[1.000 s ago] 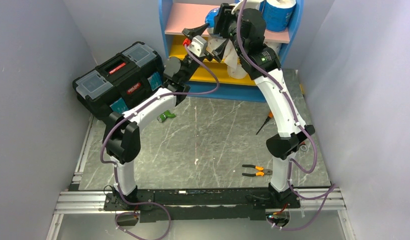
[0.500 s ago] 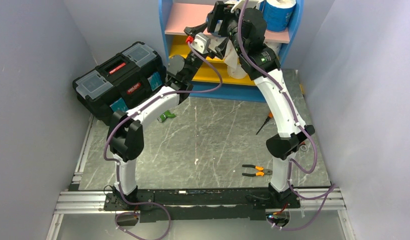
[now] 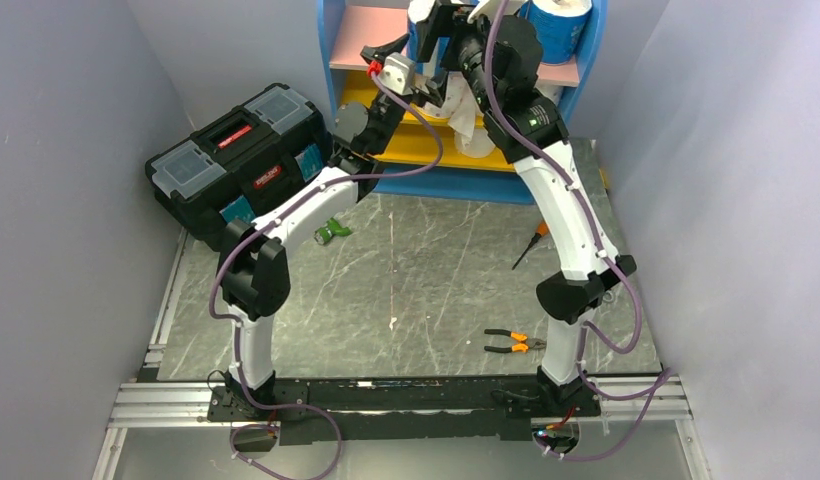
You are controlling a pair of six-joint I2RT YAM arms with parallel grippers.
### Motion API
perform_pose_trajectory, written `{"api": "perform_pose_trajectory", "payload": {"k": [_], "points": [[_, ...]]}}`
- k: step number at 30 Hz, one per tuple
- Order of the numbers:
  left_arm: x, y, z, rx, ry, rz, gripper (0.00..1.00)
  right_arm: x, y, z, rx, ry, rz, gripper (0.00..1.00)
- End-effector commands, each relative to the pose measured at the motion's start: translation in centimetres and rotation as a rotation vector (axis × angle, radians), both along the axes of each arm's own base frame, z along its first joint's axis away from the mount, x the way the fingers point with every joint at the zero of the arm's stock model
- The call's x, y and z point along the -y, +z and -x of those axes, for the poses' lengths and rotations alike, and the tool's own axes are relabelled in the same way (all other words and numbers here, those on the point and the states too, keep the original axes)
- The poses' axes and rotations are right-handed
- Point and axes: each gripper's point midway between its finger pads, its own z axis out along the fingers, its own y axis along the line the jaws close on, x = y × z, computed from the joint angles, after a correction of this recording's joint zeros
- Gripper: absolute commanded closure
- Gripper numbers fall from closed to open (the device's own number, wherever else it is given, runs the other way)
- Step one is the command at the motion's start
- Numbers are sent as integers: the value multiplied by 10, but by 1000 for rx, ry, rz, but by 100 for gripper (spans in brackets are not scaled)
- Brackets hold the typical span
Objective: Place and organize the paper towels onto the shelf
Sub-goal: Place the paper towel on the shelf.
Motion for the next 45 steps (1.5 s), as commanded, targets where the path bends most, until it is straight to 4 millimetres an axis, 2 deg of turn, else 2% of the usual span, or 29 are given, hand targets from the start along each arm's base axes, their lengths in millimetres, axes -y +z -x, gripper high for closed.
{"api": "perform_pose_trajectory", "payload": {"k": [1, 8, 15, 22, 23, 32, 39, 45], "points": [[-6, 12, -4, 5, -4, 43, 1, 15, 41, 26, 87, -1, -64, 11], [-15, 14, -11, -3, 4, 58, 1, 26, 49, 49, 120, 15, -118, 11], [-29, 12, -24, -25, 4, 82, 4, 60, 48, 97, 214, 3, -242, 10], [-26, 9, -30, -30, -19, 77, 9, 92, 39, 128, 251, -58, -273, 11], [-24, 8, -31, -30, -22, 74, 10, 94, 31, 128, 243, -69, -266, 11], [-28, 0, -53, -45, -9, 111, 16, 113, 14, 141, 269, -124, -281, 12], [-14, -10, -60, -64, -79, 104, 18, 110, 7, 134, 263, -129, -265, 13], [-5, -12, -59, -59, -142, 101, 17, 106, 4, 130, 266, -124, -265, 13]]}}
